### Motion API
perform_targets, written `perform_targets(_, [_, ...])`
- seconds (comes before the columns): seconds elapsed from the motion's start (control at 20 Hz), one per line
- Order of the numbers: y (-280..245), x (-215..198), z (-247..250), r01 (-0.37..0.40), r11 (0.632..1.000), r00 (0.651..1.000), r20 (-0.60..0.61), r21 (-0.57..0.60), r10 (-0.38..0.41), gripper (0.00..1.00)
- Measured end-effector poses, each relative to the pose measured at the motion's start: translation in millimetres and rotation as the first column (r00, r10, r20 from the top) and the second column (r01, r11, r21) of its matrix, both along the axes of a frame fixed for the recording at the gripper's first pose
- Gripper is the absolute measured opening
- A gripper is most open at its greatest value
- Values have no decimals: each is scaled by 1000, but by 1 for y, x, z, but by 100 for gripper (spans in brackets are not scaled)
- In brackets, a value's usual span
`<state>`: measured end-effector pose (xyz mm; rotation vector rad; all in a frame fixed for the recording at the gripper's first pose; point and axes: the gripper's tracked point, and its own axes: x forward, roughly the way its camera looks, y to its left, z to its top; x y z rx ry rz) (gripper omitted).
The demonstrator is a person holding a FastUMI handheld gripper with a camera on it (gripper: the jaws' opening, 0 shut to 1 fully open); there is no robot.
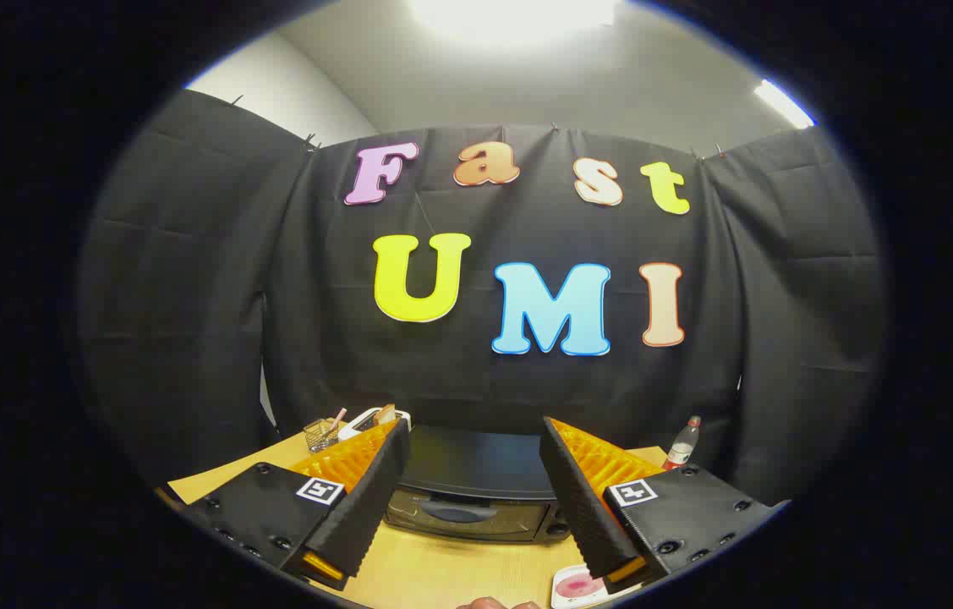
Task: Open the toaster oven, put the food inside, and close the toaster oven door.
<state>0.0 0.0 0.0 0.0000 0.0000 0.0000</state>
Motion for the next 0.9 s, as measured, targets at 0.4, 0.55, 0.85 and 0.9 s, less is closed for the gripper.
perform_targets(0.4, [0,-13,-8,7,1000,1000,-12,1,-7,98])
perform_targets(0.55, [0,-15,-12,7,1000,1000,-26,14,-7,98])
perform_targets(0.85, [-3,-18,-16,13,1000,999,-32,10,-12,98])
perform_targets(0.9, [-3,-18,-17,13,1000,999,-36,9,-13,98])
